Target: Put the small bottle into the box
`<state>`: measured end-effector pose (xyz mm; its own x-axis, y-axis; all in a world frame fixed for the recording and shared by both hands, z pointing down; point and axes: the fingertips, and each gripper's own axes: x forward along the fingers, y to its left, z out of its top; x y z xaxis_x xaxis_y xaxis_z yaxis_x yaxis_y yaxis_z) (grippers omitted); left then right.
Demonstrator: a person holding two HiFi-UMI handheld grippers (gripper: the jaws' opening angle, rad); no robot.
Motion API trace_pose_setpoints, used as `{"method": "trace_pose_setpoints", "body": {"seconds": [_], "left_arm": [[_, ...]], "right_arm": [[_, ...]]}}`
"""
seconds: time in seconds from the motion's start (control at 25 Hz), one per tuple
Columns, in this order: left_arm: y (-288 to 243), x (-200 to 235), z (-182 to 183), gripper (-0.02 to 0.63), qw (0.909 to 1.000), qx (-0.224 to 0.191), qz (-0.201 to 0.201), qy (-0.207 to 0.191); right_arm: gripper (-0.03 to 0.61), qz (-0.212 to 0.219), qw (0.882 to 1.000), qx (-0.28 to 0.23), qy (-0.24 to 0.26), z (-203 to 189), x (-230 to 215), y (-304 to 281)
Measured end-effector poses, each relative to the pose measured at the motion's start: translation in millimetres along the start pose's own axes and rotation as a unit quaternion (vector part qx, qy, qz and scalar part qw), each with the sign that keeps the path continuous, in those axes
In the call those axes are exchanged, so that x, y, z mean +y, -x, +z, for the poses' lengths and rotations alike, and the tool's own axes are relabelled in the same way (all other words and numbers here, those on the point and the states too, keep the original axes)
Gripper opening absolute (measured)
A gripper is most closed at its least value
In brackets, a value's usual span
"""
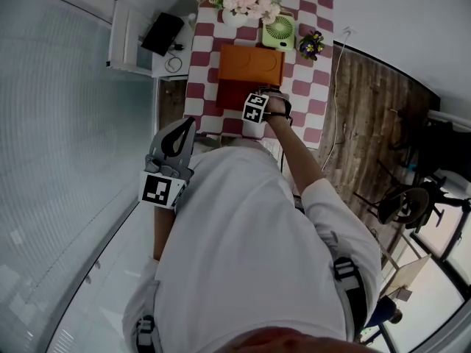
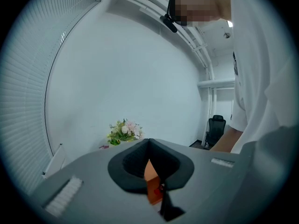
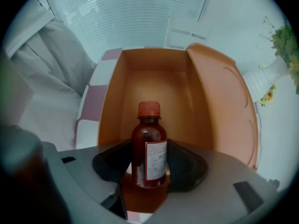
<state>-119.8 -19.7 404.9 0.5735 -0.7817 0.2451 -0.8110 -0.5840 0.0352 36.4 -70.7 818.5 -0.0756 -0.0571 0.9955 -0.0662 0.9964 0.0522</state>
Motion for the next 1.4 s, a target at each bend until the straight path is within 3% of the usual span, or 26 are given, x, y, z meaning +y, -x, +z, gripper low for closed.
{"method": "trace_pose_setpoints", "body": {"seconds": [0.84,1.4], "left_arm": [[16.4,-6.8,-4.6,0.002,1.0,0.004,-0.003,-0.002],[18.9,-10.9,2.4,0.002,0.9997,-0.023,-0.008,-0.004]], "right_arm": [[0.23,-0.003,1.0,-0.011,-0.028,-1.6,-1.6,8.5],[0.207,-0.034,0.998,-0.022,-0.048,-1.7,1.9,32.6]]}}
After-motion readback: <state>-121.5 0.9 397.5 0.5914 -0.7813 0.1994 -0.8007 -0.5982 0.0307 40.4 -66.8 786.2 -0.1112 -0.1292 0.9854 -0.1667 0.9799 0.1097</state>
